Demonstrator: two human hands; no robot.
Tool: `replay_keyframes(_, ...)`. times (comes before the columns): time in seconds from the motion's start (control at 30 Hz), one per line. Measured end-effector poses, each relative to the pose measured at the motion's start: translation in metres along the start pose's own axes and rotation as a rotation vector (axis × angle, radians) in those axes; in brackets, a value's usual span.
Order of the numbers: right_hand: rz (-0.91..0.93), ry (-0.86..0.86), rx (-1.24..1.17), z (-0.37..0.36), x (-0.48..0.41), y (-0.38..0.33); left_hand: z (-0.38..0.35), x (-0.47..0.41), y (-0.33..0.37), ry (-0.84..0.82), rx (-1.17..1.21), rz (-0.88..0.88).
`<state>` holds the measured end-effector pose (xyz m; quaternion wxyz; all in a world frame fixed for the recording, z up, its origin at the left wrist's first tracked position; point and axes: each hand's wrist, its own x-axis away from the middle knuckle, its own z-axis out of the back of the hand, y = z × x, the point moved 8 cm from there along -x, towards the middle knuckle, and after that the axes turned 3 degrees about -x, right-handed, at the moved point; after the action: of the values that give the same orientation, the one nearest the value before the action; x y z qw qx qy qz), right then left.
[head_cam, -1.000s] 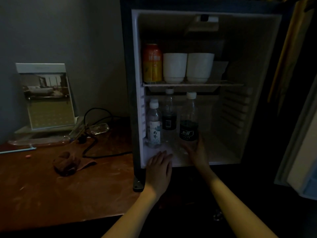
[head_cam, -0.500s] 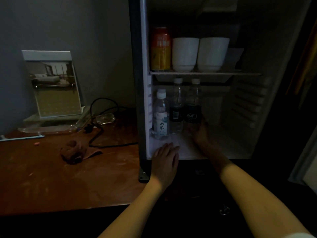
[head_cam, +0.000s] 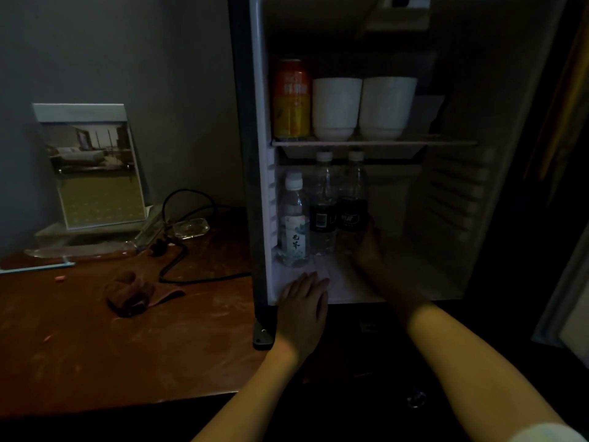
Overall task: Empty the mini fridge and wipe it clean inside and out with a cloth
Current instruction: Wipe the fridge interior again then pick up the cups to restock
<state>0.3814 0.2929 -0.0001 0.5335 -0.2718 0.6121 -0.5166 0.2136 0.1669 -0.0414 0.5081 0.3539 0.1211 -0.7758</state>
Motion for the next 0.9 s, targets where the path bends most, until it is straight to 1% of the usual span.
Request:
replay_keyframes(0.07, -0.024, -0.053, -0.057, -0.002, 0.005, -0.011, -0.001, -0.001, 0.000, -0.017, 0.016, -0.001)
replay_keyframes(0.13, -0.049, -0.130, 0.002, 0.000, 0.010, -0.015, -0.003, -0.001, -0.002, -0.036, 0.039, -0.004)
replay_keyframes(0.2, -0.077, -0.172, 0.116, 0.014, 0.032, -0.024, -0.003, -0.001, -0.002, -0.068, 0.060, 0.007)
replay_keyframes(0.23, -0.043, -0.178, 0.171, 0.025, 0.039, -0.029, -0.004, -0.001, -0.002, -0.089, 0.067, 0.027)
replay_keyframes(0.3, 0.047, -0.213, 0.205, 0.050, 0.058, -0.044, -0.005, 0.000, 0.001, -0.118, 0.068, 0.101)
replay_keyframes(0.37, 0.057, -0.197, 0.166, 0.085, 0.088, -0.064, 0.002, 0.006, 0.016, -0.071, 0.103, 0.133)
replay_keyframes(0.43, 0.127, -0.168, 0.168, 0.124, 0.128, -0.089, 0.012, 0.013, 0.055, -0.017, 0.195, 0.020)
replay_keyframes(0.53, 0.216, -0.170, 0.190, 0.187, 0.191, -0.119, 0.036, 0.023, 0.142, 0.021, 0.348, -0.239)
replay_keyframes(0.67, 0.260, 0.040, 0.277, 0.284, 0.232, -0.136, 0.076, 0.028, 0.269, 0.058, 0.533, -0.486)
replay_keyframes(0.73, 0.251, 0.169, 0.341, 0.334, 0.246, -0.135, 0.079, 0.032, 0.320, 0.017, 0.580, -0.553)
replay_keyframes(0.8, 0.229, 0.274, 0.395, 0.379, 0.260, -0.132, 0.074, 0.035, 0.357, -0.035, 0.598, -0.558)
replay_keyframes(0.87, 0.212, 0.365, 0.432, 0.416, 0.274, -0.130, 0.065, 0.033, 0.388, -0.137, 0.589, -0.527)
replay_keyframes(0.9, 0.204, 0.396, 0.449, 0.430, 0.282, -0.130, 0.058, 0.030, 0.401, -0.201, 0.540, -0.505)
